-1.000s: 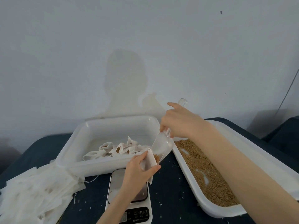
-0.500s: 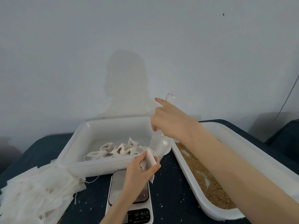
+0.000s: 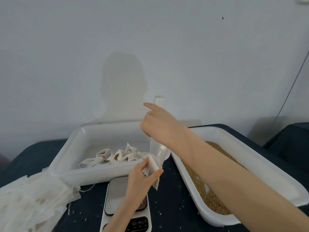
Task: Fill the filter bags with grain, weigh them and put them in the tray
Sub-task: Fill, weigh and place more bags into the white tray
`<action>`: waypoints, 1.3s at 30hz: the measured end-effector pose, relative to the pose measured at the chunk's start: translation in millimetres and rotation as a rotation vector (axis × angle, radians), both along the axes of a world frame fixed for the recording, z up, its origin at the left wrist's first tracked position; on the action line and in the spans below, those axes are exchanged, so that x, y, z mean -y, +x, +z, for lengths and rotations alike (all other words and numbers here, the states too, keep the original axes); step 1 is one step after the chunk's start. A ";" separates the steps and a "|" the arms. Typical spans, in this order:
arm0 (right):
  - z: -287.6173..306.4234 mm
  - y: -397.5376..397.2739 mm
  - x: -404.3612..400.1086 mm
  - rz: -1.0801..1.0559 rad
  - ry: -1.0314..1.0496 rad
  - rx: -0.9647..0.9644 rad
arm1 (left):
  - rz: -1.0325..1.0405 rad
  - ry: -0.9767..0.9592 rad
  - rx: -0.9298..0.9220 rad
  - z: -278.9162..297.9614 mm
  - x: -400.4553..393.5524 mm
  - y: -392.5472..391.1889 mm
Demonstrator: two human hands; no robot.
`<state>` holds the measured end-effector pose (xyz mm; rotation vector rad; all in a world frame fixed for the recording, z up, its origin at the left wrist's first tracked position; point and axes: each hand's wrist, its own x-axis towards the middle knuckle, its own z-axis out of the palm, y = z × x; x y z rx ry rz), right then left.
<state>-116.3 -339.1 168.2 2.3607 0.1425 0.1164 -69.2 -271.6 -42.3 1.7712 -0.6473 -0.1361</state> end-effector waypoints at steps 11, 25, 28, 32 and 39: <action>-14.1 -1.2 32.8 -0.033 0.222 0.048 | 0.031 0.060 0.021 -7.6 -10.1 11.1; -74.7 -23.5 110.7 -0.188 0.986 0.039 | -0.013 0.023 -0.091 2.3 -36.1 28.4; -98.4 -30.6 120.9 -0.240 1.198 0.057 | 0.003 -0.009 -0.092 4.8 -42.9 29.6; -121.1 -42.4 132.6 -0.258 1.410 0.083 | 0.003 -0.015 -0.067 6.8 -49.8 31.3; -153.8 -74.3 172.2 -0.408 1.361 0.205 | -0.004 0.149 0.028 2.7 -56.6 33.5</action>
